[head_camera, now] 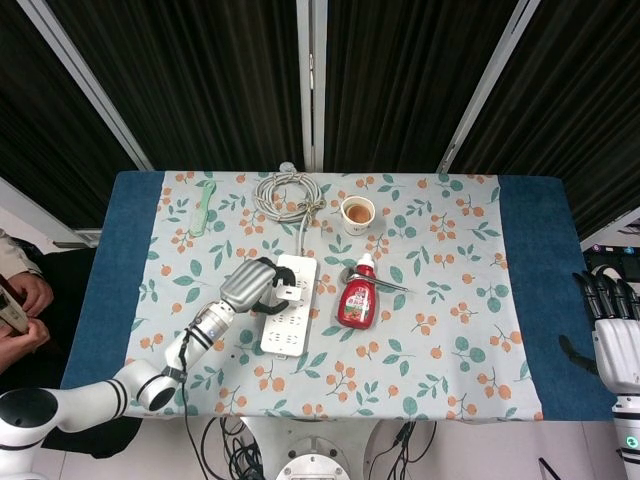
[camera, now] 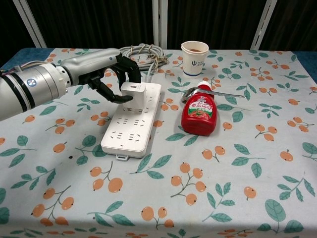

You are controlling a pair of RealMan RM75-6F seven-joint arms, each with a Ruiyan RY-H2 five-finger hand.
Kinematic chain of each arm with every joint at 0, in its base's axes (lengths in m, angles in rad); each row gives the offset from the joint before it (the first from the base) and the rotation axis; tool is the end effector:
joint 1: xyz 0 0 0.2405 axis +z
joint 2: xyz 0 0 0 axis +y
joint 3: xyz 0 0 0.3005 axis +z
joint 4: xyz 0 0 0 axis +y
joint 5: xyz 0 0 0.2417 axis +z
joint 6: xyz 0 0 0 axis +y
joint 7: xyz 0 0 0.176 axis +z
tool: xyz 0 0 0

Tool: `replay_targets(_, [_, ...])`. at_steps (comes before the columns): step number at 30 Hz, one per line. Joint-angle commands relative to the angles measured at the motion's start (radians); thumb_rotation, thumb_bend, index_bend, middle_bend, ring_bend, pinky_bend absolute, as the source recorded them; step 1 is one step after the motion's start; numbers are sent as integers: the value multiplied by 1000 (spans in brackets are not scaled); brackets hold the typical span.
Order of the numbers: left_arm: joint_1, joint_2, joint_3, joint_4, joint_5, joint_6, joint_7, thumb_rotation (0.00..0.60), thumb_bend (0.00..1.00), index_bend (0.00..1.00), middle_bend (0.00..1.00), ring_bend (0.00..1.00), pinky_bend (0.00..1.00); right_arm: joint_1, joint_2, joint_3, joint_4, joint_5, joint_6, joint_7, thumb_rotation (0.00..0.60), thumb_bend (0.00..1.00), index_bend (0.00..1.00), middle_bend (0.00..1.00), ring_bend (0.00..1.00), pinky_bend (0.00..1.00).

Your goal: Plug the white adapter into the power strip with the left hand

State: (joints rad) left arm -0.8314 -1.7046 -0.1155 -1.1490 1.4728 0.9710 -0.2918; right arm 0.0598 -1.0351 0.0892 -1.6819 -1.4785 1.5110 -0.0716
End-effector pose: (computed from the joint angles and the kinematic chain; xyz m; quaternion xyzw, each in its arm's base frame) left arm -0.1447 0.4240 -0.1040 -0.7377 -0.4080 -0.4683 0.2646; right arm -0.3562 -0.2184 0.1850 0.5869 -0.3544 0.3741 0.6244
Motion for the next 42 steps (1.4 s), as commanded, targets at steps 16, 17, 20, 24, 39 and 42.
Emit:
replay_targets(16, [6,-7,12,17,5,-3,-24,600,481,630,668,490,333,0,0,1,-2,2,-1,-4,600,174,0,68,0,0])
replay_targets(17, [6,-5,13,15,6,-3,-25,600,481,630,668,491,333,0,-1,1,-2,1,0,-4,600,174,0,68,0,0])
replay_targets(20, [4,-1,13,12,5,-7,-20,600,481,629,668,491,333,0,-1,0,-2,1,0,-4,600,173,0,68,0,0])
replay_targets(24, [3,-1,13,14,0,-17,-21,600,482,630,668,490,333,-1,-2,0,-1,0,1,-3,600,175,0,67,0,0])
replay_targets(39, [20,-22,32,52,3,-18,-53,600,484,661,700,496,334,-4,-1,-1,-1,-1,5,-3,600,173,0,68,0,0])
replay_targets(42, [20,-27,35,58,10,-16,-57,600,484,669,707,497,334,-4,-2,-1,-3,-1,5,-5,600,173,0,67,0,0])
